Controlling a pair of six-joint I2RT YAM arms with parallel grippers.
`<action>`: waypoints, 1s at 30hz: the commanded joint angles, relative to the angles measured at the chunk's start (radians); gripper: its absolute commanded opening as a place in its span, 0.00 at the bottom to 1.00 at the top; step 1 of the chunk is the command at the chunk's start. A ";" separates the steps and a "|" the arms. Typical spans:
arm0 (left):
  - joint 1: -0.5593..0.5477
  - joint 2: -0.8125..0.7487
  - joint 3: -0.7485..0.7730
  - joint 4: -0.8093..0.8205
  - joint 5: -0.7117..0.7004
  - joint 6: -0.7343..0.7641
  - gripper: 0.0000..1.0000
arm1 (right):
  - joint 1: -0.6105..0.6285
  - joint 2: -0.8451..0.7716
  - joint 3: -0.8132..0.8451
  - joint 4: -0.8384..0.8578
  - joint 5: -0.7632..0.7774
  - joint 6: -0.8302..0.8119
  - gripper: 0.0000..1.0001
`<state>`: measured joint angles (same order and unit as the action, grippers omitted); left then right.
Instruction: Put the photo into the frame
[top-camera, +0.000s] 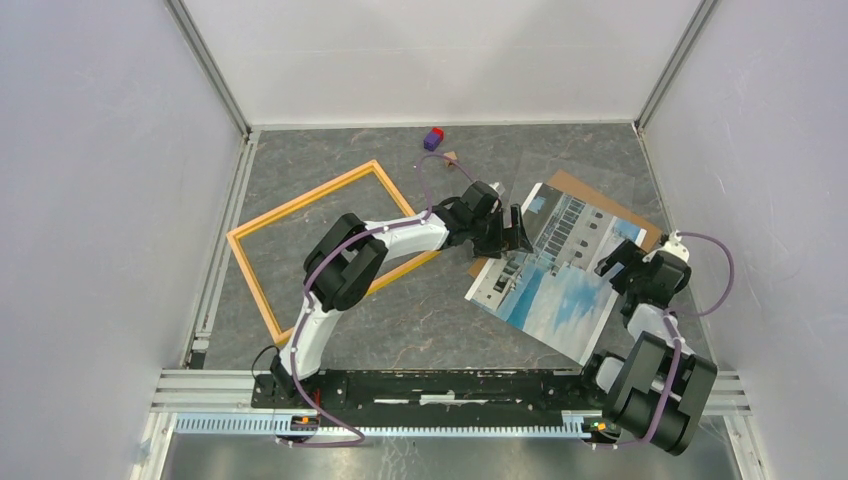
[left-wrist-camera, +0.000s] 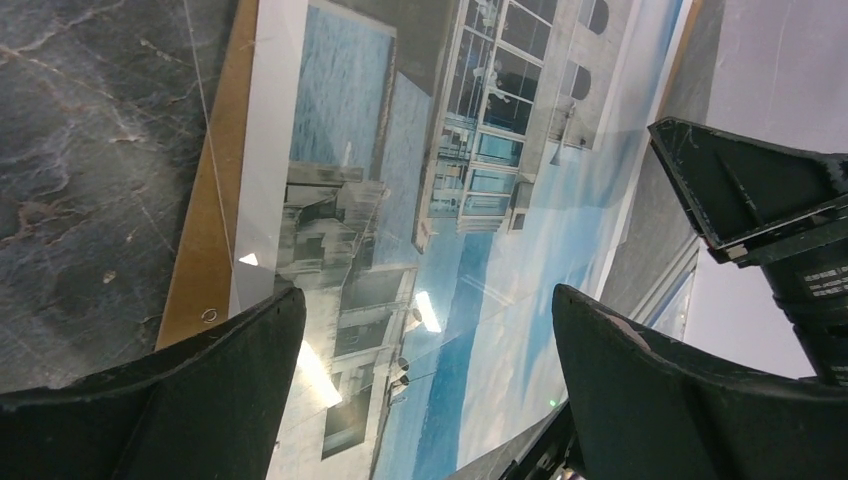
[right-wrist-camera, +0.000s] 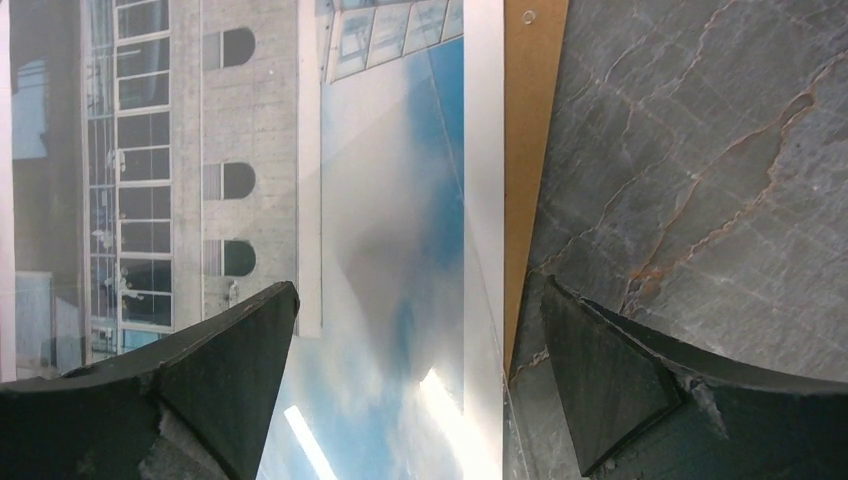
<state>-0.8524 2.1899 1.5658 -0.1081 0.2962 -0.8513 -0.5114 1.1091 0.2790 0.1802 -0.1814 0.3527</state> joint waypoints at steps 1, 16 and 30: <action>0.001 0.019 0.035 -0.032 -0.014 -0.046 1.00 | 0.001 -0.037 -0.057 -0.095 -0.061 0.012 0.98; 0.001 0.027 0.023 -0.051 -0.019 -0.036 1.00 | 0.001 -0.069 -0.038 -0.149 -0.274 -0.008 0.92; 0.047 -0.019 -0.043 -0.064 -0.042 0.014 1.00 | 0.006 -0.152 -0.088 -0.278 -0.182 -0.060 0.98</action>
<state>-0.8303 2.1956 1.5742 -0.1318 0.2893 -0.8528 -0.5167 0.9470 0.2310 0.0208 -0.4194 0.3046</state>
